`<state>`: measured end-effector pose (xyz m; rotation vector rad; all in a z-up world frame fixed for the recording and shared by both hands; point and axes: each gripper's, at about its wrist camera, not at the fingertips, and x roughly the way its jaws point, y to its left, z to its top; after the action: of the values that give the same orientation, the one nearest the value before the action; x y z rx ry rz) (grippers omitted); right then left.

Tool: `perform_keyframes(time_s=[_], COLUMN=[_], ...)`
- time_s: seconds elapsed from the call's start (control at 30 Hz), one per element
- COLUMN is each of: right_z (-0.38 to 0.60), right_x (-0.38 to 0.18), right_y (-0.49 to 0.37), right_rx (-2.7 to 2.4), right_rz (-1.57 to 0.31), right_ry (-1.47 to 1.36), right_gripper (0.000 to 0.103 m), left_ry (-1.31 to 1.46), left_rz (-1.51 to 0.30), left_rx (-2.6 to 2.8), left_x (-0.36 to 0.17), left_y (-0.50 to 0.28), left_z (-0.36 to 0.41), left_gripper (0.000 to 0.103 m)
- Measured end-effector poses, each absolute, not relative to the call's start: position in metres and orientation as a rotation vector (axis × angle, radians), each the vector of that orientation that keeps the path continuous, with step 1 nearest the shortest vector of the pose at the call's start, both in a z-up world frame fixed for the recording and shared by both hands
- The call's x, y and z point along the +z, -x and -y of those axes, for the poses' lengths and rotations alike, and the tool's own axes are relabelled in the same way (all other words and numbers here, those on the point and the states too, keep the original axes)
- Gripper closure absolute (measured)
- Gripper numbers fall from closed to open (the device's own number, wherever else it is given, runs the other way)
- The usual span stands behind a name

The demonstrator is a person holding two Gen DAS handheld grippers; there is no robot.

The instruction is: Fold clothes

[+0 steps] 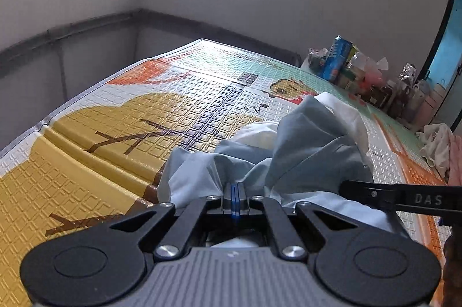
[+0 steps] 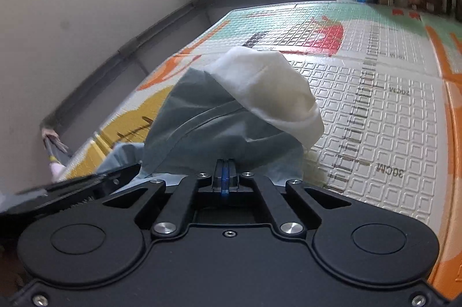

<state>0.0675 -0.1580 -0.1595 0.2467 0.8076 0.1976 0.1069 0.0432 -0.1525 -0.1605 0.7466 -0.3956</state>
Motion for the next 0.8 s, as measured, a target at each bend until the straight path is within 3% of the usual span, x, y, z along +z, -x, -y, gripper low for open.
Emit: perform_keyframes(time_s=[0.53, 0.8], right_z=[0.136, 0.162], right_x=[-0.148, -0.113], right_y=[-0.072, -0.067], right_rx=[0.317, 0.273], right_rz=[-0.866, -0.743], right_ry=[-0.168, -0.281], right_gripper=[0.102, 0.101], left_ry=[0.297, 0.311], left_rz=[-0.753, -0.669], left_rx=[-0.375, -0.491], left_x=[-0.128, -0.08], left_y=[-0.118, -0.121], left_z=[-0.055, -0.039], left_gripper=[0.097, 0.091])
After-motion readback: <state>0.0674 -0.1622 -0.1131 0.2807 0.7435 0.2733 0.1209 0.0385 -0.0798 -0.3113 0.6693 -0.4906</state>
